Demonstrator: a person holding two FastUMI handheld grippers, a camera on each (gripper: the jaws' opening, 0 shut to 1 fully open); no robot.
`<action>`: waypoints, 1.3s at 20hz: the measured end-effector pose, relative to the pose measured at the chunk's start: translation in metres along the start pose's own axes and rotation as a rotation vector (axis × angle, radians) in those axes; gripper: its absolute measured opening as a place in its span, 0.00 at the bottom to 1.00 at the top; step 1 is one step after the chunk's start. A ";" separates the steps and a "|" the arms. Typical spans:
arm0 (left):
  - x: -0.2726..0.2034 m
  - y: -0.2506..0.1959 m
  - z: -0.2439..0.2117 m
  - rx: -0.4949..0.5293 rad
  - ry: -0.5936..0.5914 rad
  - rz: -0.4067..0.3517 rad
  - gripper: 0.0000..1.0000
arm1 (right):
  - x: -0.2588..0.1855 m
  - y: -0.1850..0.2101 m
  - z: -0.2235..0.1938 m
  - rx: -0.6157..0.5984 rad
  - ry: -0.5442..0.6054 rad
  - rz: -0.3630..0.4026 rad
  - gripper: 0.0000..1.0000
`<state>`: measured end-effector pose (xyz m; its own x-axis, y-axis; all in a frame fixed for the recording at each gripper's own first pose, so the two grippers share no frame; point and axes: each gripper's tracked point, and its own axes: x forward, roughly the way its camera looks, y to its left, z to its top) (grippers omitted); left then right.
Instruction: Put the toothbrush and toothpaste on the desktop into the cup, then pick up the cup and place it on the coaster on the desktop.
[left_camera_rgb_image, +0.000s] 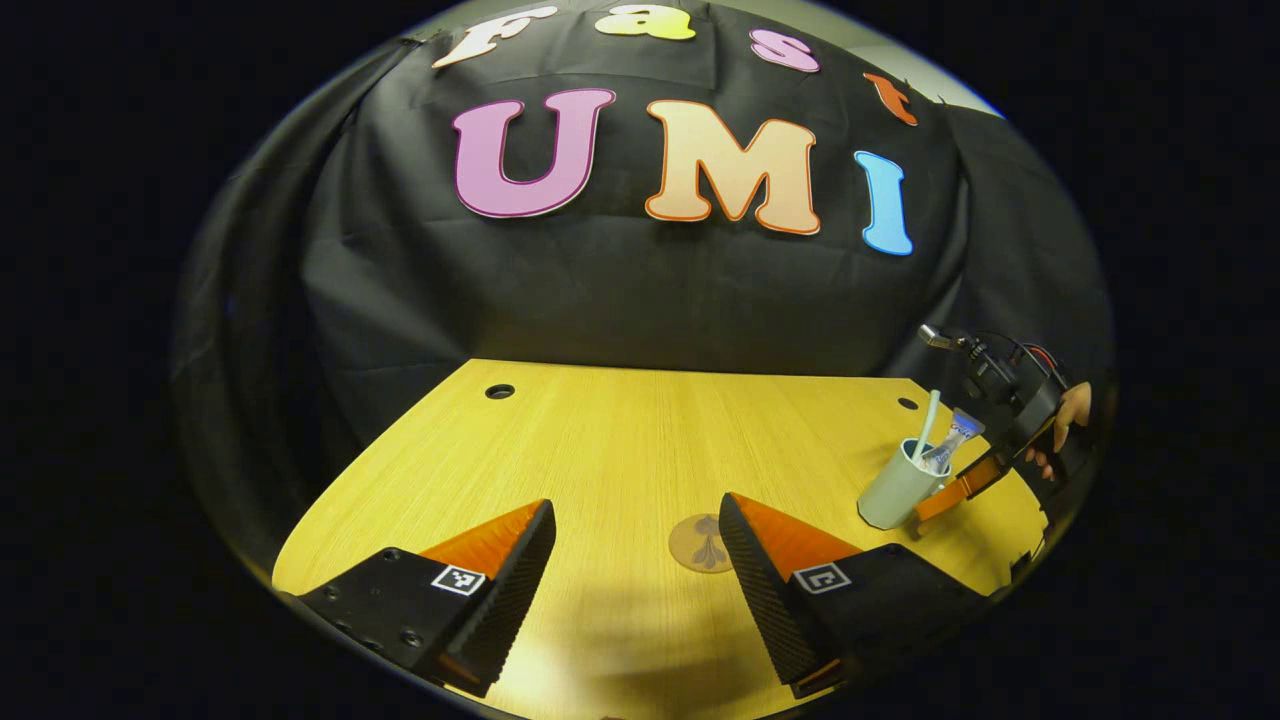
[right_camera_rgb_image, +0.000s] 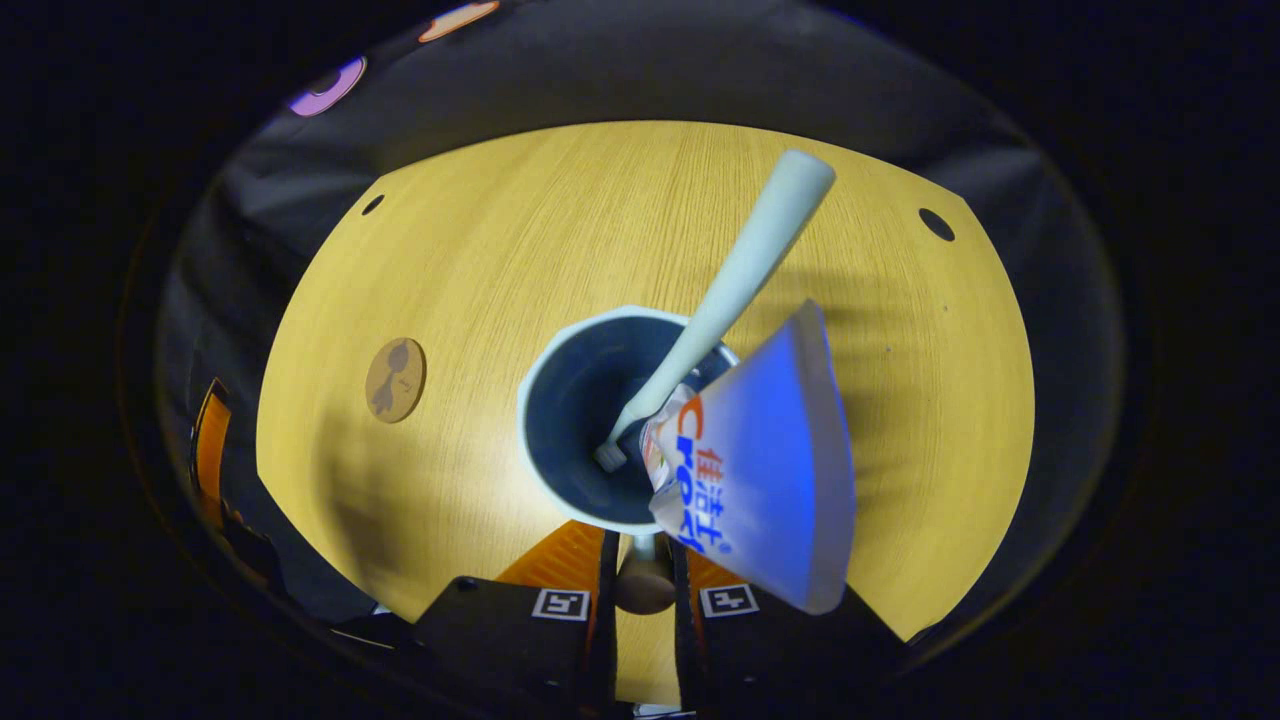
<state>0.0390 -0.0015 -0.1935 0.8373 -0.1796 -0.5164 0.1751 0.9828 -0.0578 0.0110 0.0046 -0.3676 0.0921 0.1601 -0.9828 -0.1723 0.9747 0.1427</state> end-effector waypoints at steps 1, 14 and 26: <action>-0.001 0.003 0.000 -0.002 0.001 0.001 0.95 | 0.000 0.001 0.001 -0.002 0.000 0.005 0.26; 0.006 0.047 -0.004 -0.016 0.021 -0.002 0.95 | -0.018 0.001 0.003 -0.079 -0.030 0.084 0.26; 0.014 0.090 -0.010 -0.041 0.034 0.000 0.95 | -0.028 -0.005 -0.006 -0.169 0.039 0.053 0.26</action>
<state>0.0611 0.0846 -0.2148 0.8189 -0.1792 -0.5452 0.1534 0.9838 -0.0930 0.0035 -0.0057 -0.3412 0.0408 0.2013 -0.9787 -0.3389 0.9242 0.1760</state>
